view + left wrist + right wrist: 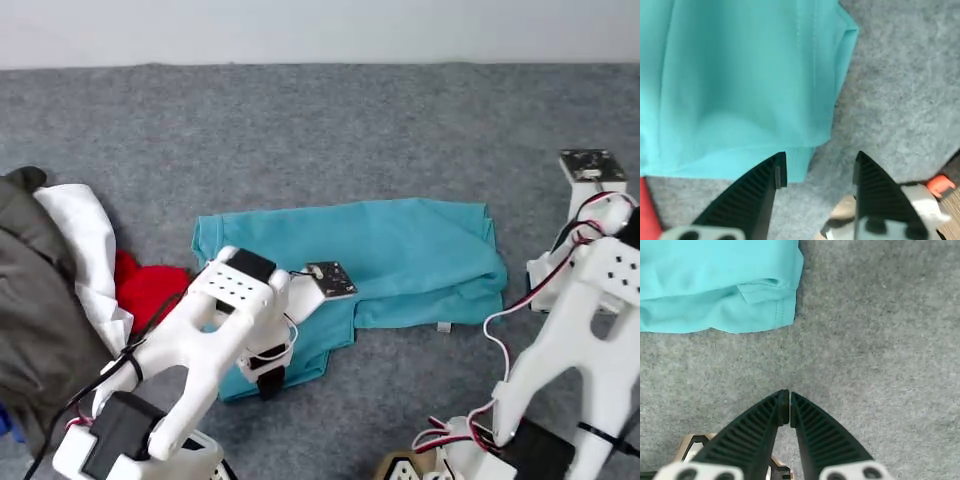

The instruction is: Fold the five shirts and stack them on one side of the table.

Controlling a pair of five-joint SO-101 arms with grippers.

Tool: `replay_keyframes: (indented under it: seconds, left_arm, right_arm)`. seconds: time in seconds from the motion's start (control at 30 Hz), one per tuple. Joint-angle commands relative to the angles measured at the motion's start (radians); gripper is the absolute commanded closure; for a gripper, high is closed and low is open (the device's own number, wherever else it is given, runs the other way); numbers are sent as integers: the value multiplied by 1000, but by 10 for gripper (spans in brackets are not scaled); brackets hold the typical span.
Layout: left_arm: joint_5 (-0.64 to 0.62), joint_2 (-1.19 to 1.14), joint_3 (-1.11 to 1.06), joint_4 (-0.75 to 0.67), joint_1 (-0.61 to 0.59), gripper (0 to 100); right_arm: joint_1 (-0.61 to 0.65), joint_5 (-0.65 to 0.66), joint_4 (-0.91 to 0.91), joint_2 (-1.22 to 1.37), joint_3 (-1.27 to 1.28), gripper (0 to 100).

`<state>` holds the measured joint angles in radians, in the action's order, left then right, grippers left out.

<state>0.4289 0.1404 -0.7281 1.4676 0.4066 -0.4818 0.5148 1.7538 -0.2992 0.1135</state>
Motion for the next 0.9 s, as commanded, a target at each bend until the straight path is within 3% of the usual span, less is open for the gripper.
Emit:
replay_keyframes:
  seconds: [0.0,0.27,0.57,0.87]
  left_arm:
    - [-11,-2,-22,-71,6,777]
    - [-46,-115,-59,-173,9,817]
    - [-48,-141,-59,-176,94,899]
    - [-48,-140,22,-51,86,900]
  right_arm:
    - [-19,-5,44,-41,-6,983]
    - [-19,-5,44,-41,-6,983]
    - [-16,-5,44,-41,-6,983]
    - [-15,-5,44,-41,-9,983]
